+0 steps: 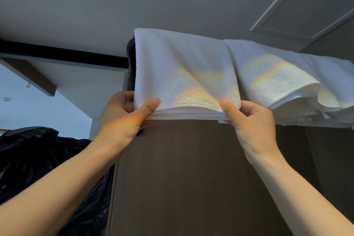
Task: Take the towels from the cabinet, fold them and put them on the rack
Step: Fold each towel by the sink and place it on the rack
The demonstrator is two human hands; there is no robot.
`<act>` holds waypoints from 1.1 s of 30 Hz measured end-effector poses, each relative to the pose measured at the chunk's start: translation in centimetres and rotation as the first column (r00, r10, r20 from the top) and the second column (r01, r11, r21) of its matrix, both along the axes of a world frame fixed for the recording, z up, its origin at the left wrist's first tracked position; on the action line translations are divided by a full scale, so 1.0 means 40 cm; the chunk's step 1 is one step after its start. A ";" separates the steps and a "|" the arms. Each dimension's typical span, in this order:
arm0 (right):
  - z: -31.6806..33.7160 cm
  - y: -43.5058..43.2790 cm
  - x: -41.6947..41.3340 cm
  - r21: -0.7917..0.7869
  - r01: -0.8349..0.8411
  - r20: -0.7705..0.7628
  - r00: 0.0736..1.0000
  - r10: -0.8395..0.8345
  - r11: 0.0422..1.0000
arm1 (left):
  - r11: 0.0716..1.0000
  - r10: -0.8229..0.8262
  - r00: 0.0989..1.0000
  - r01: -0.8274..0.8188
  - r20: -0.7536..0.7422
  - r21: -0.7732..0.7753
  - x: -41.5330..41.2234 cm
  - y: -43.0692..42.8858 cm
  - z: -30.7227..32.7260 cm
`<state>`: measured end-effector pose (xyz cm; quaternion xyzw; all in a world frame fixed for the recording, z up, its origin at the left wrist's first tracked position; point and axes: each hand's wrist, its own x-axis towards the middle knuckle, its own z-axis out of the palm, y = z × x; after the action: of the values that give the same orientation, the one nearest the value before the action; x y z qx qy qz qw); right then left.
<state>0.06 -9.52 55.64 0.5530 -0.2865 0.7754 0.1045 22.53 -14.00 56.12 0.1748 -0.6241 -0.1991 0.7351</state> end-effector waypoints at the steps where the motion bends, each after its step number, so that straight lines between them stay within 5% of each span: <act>1: 0.000 -0.001 -0.003 -0.002 0.006 0.017 1.000 -0.006 1.000 | 1.000 -0.001 1.000 0.001 0.013 -0.007 -0.008 0.004 0.003; 11: -0.023 -0.016 0.000 0.100 0.018 -0.011 1.000 -0.017 0.995 | 0.998 -0.066 0.998 0.066 0.005 0.006 0.000 -0.019 -0.012; 15: -0.054 -0.011 -0.021 0.169 0.075 -0.020 0.997 -0.073 0.983 | 0.999 0.010 0.995 -0.014 0.099 0.039 0.014 -0.033 -0.037; 18: -0.085 0.004 -0.038 0.238 0.267 -0.190 0.956 -0.225 0.934 | 0.995 0.073 0.967 -0.086 0.242 0.045 0.027 -0.030 -0.072; 21: -0.125 0.027 -0.037 0.292 0.426 -0.374 0.875 -0.308 0.856 | 0.960 0.268 0.846 -0.277 0.462 -0.048 0.043 -0.017 -0.119; 26: -0.235 0.060 -0.021 0.357 0.558 -0.592 0.756 -0.281 0.749 | 0.907 0.393 0.575 -0.370 0.718 -0.200 0.045 0.023 -0.219; 33: -0.429 0.099 -0.026 0.467 0.643 -0.749 0.652 -0.116 0.607 | 0.921 0.308 0.389 -0.353 0.868 -0.168 0.015 0.043 -0.427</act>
<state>-0.97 -5.57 38.49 0.7004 -0.6214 0.3154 0.1544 23.11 -12.29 39.05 0.3879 -0.8602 0.0565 0.3261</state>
